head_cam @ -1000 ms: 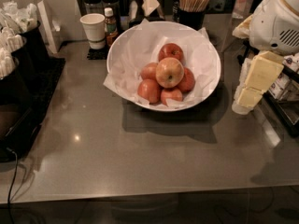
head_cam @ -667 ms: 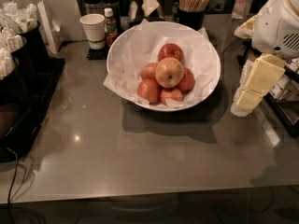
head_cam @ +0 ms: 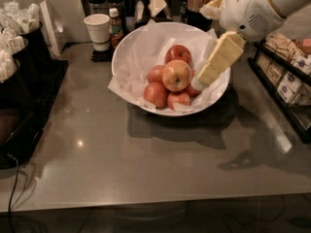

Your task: Pick apple from white bowl

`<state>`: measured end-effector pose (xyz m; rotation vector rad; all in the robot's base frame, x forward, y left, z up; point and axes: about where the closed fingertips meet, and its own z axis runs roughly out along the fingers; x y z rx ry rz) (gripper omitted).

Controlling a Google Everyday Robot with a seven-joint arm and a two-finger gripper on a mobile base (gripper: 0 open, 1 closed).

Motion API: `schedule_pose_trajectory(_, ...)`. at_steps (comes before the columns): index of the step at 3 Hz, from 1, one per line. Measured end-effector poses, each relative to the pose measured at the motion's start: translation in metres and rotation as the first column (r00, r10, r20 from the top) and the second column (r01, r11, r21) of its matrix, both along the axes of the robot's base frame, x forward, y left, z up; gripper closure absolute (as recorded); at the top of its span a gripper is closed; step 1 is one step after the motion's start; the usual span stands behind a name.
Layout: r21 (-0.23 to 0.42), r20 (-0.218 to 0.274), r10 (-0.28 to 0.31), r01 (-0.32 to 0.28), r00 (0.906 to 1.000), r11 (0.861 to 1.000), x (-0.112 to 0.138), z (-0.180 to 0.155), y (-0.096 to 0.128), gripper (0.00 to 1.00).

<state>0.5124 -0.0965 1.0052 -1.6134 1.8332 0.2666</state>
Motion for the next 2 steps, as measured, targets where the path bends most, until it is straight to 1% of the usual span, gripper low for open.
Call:
schedule_pose_trajectory(1,0.004,0.0,-0.002,0.002,1.0,1.0,-0.001,0.002,0.0,0.0)
schedule_pose_trajectory(2,0.07,0.013,-0.019,0.018,0.9997,0.997,-0.004,-0.01,0.006,0.0)
